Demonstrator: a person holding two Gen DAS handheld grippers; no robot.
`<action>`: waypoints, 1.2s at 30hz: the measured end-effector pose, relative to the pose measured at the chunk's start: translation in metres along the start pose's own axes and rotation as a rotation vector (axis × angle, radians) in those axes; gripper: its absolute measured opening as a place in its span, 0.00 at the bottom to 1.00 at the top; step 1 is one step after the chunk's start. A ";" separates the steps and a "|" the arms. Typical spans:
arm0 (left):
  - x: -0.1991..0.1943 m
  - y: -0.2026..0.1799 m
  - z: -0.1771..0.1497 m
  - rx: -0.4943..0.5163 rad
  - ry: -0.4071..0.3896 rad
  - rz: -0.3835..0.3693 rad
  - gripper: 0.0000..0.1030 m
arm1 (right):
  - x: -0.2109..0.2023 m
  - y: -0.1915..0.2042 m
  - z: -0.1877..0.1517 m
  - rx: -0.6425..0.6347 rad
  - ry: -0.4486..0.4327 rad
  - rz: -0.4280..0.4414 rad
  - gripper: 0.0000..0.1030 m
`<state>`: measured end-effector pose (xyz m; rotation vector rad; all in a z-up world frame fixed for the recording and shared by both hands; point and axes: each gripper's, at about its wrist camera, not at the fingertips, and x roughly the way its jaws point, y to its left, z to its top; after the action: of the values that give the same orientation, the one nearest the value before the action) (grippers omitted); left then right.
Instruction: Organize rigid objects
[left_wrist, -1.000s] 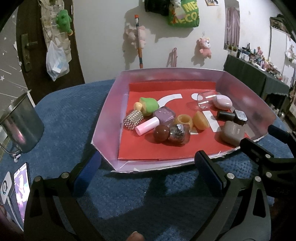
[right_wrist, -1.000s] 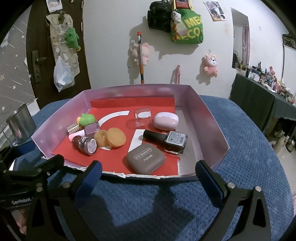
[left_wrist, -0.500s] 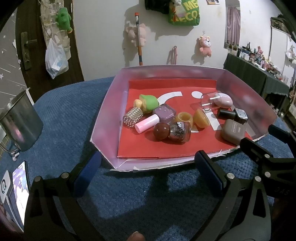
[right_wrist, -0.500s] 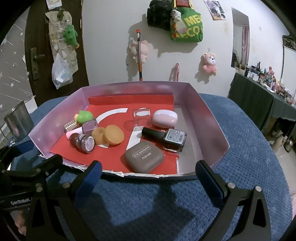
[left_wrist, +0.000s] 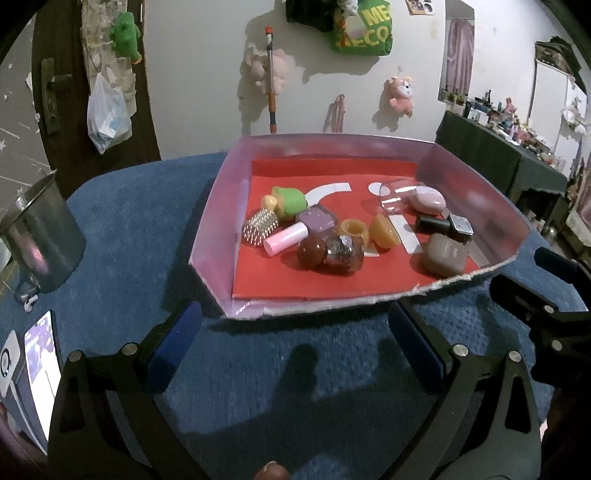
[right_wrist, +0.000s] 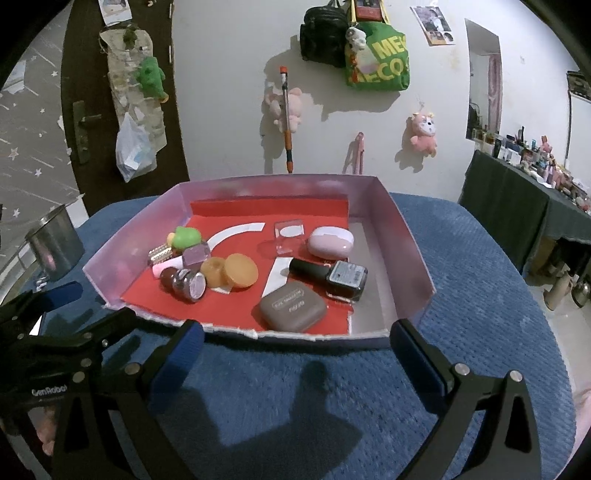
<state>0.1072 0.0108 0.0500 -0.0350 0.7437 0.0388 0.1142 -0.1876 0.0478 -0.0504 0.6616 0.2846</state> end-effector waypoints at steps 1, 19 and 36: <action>-0.001 0.000 -0.003 -0.003 0.006 -0.008 1.00 | -0.003 -0.001 -0.002 -0.001 0.004 0.001 1.00; 0.010 -0.004 -0.042 0.007 0.130 -0.047 1.00 | -0.004 -0.013 -0.044 0.000 0.146 0.015 1.00; 0.014 -0.009 -0.045 0.036 0.163 -0.033 1.00 | 0.010 -0.017 -0.053 0.014 0.189 -0.011 1.00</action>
<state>0.0875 -0.0003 0.0079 -0.0160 0.9059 -0.0093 0.0947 -0.2084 -0.0014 -0.0676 0.8503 0.2666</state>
